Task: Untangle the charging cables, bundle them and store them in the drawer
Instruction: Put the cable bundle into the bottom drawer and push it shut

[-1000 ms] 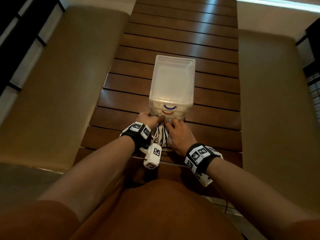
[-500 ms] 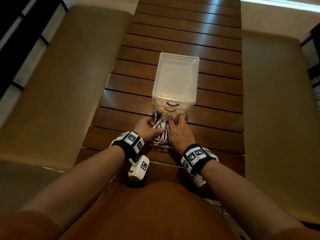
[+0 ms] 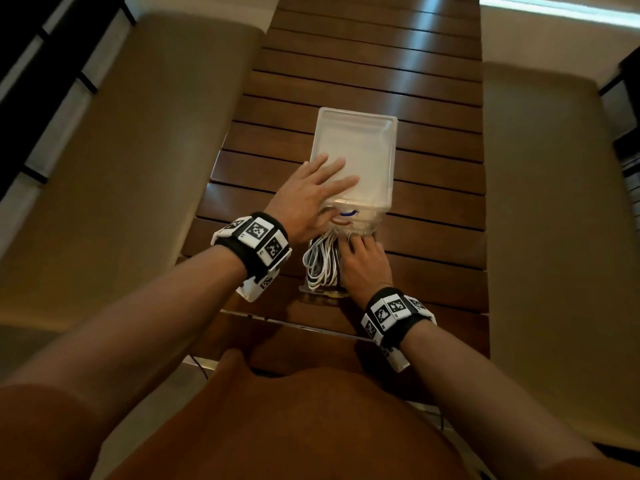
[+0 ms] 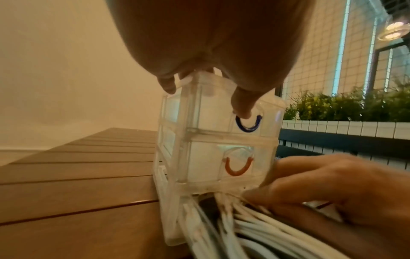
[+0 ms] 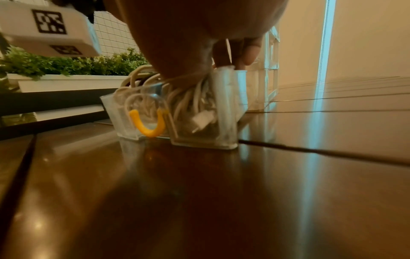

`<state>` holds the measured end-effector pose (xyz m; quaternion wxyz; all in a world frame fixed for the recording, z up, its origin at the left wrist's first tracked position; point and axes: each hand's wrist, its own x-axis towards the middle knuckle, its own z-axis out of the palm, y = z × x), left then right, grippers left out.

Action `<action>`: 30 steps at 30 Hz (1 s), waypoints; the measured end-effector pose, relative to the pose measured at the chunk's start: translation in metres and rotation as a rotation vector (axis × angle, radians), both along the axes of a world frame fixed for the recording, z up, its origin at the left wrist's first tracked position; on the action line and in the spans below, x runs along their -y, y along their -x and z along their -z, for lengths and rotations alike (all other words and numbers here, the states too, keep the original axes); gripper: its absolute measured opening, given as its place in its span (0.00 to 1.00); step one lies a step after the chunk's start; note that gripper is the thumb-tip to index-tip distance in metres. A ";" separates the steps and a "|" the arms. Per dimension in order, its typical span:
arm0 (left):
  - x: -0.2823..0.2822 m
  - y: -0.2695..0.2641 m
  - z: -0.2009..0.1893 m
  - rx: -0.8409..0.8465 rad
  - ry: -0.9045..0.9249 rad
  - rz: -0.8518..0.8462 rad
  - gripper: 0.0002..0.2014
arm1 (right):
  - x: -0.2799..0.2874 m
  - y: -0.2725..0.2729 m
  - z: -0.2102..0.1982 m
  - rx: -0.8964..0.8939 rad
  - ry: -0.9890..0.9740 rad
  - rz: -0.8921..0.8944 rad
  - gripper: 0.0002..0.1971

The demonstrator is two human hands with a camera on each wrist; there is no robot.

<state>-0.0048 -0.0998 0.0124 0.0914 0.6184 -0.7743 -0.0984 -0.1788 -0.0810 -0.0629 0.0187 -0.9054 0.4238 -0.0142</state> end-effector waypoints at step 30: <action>0.003 -0.007 -0.001 0.099 0.038 0.042 0.37 | -0.017 0.014 0.002 0.224 -0.116 -0.035 0.30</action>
